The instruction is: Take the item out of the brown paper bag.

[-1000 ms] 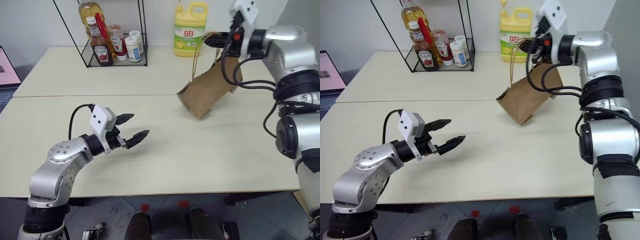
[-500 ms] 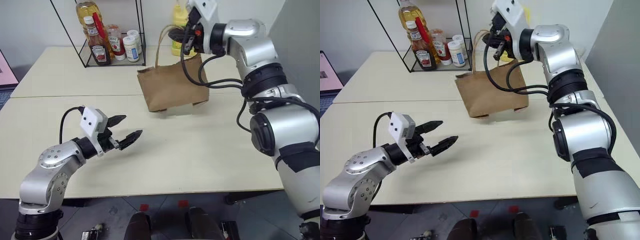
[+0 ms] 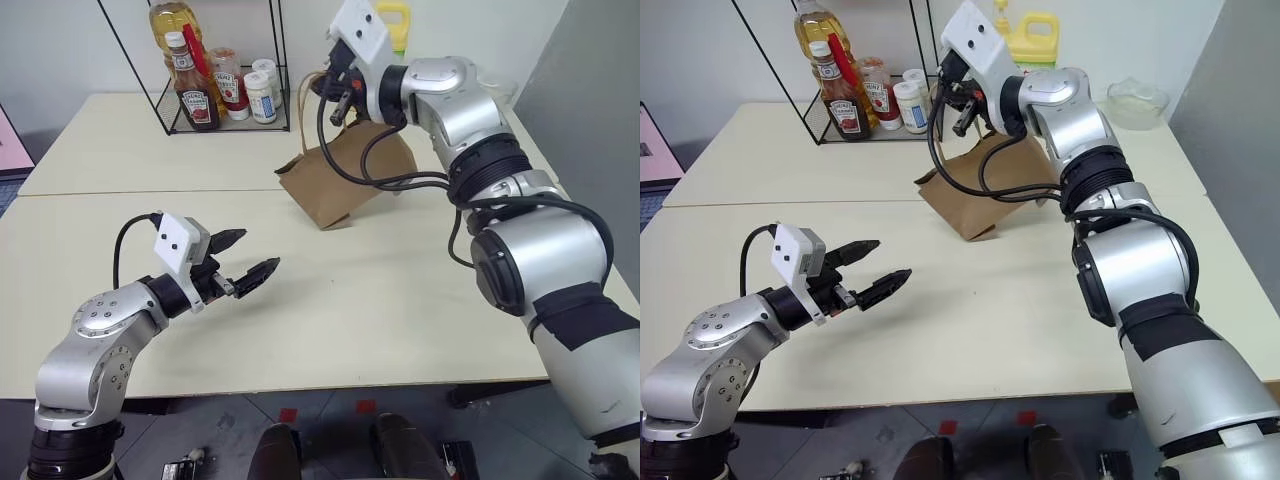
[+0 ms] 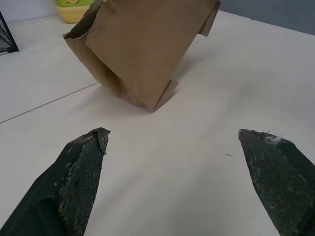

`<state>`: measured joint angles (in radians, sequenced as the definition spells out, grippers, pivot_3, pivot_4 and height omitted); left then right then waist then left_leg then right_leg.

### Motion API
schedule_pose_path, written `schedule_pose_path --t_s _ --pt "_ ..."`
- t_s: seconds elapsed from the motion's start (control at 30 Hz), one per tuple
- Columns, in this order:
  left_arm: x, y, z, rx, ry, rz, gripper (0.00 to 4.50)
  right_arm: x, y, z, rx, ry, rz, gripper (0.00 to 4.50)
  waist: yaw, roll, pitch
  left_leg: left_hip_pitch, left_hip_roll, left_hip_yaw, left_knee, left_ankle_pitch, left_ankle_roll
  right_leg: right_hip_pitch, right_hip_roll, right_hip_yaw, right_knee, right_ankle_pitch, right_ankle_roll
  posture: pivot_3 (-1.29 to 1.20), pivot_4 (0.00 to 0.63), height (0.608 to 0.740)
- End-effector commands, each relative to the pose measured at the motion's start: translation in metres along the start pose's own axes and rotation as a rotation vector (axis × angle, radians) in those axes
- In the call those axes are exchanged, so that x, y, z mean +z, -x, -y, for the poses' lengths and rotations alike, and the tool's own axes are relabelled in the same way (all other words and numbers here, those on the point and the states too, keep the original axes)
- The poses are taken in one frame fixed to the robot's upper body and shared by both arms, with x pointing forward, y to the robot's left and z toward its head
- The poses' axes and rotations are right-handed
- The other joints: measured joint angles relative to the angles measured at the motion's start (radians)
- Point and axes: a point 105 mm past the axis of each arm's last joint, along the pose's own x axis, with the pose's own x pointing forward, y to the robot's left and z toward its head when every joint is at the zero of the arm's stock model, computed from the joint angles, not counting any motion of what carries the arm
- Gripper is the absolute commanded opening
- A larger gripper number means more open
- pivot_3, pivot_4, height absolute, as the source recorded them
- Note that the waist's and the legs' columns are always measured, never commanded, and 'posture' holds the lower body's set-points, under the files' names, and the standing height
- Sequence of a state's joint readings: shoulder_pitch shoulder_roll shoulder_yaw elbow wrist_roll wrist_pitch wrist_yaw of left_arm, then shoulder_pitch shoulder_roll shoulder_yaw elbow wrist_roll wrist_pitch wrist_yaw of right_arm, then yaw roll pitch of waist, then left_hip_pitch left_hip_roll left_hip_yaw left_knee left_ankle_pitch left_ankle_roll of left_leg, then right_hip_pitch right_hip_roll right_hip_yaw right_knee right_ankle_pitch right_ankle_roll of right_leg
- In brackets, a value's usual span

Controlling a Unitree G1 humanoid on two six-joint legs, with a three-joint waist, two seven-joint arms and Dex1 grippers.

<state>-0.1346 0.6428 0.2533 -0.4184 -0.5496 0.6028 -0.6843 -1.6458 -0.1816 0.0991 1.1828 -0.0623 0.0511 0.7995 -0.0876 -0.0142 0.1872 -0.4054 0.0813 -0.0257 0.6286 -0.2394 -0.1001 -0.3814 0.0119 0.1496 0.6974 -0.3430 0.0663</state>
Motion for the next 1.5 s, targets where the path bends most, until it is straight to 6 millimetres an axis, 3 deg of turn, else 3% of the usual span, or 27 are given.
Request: schedule_pose_path --t_s 0.03,0.33,0.63,1.23,1.5 --pt "0.009 0.003 -0.003 0.018 -0.027 0.034 4.5 0.05 0.0 0.007 -0.038 0.081 0.109 0.04 0.0 0.0 0.0 0.0 0.0 0.0 0.0 0.0 0.0 0.0 0.0 0.0 0.0 0.0 0.0 0.0 0.15 0.74" --pt "0.009 0.001 -0.003 0.017 -0.032 0.039 4.5 0.056 -0.009 -0.003 -0.017 0.057 0.127 0.04 0.0 0.0 0.0 -0.001 0.0 0.0 0.0 0.0 0.0 -0.001 0.0 -0.001 0.0 0.0 0.0 0.0 0.15 0.74" --pt "0.009 0.0 -0.003 0.012 -0.035 0.041 4.5 0.035 -0.016 -0.014 0.003 0.025 0.075 0.04 0.0 -0.001 0.0 -0.004 0.0 -0.001 0.0 0.001 -0.003 -0.003 0.0 -0.001 0.001 0.0 0.0 0.0 0.15 0.74" --pt "0.01 -0.008 -0.004 -0.016 -0.052 0.043 4.5 0.013 0.002 -0.007 0.024 0.017 -0.036 0.04 0.0 -0.001 0.0 -0.004 0.0 -0.001 0.001 0.002 -0.003 -0.004 0.0 -0.001 0.001 0.0 0.0 0.0 0.15 0.74" --pt "0.011 -0.01 -0.004 -0.027 -0.058 0.045 4.5 -0.015 0.007 -0.006 0.009 0.011 -0.111 0.04 -0.001 -0.001 -0.001 -0.004 0.0 -0.001 0.001 0.002 -0.003 -0.004 0.0 -0.001 0.002 0.0 0.0 0.0 0.15 0.74"
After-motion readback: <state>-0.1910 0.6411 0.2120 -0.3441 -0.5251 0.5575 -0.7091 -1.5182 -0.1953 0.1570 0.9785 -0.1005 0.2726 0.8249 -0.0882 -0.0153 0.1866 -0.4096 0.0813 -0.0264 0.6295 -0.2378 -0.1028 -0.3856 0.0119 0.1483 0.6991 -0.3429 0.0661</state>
